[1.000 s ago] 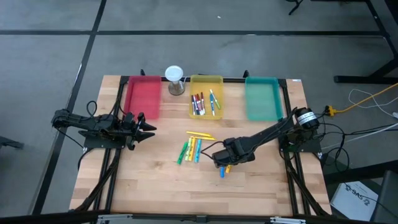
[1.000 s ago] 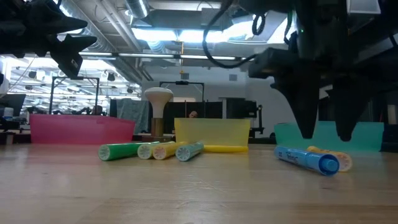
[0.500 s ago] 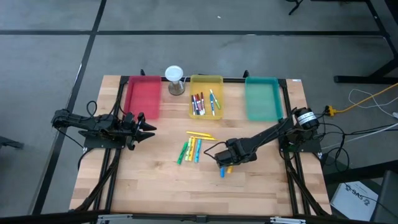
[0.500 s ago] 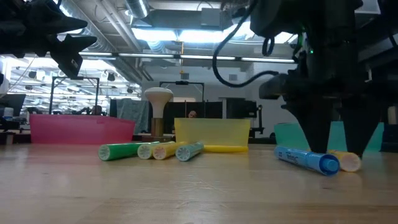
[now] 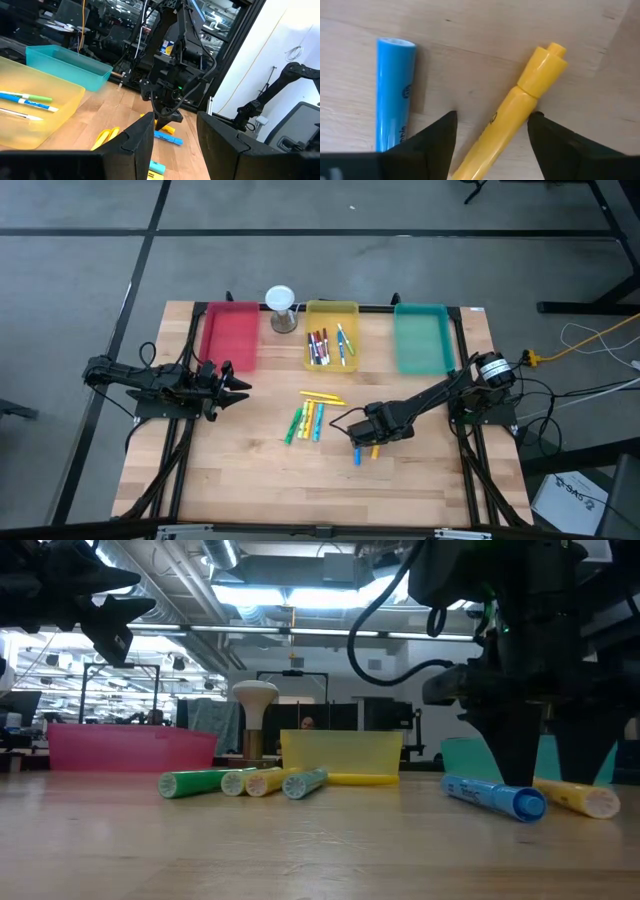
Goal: Pick & Place Markers
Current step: Put the right yellow highlighter into the blue bin
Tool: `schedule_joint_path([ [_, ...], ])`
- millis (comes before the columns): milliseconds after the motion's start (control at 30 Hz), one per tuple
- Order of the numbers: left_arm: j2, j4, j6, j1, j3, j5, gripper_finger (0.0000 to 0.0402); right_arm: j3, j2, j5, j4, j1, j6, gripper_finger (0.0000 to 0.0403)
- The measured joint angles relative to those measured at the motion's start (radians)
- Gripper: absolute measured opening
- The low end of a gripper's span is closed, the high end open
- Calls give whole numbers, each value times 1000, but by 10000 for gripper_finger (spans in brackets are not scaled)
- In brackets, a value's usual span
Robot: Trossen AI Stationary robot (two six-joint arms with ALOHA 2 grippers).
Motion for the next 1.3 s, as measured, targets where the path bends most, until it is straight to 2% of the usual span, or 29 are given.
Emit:
schedule_joint_path([
  [133,0,0,0,0,0,0,143,0,1,5,6,0,-1,204],
  [533,0,0,0,0,0,0,143,0,3,19,8,0,-31,65],
  [1300,0,0,0,0,0,0,143,-2,3,5,20,0,-53,63],
])
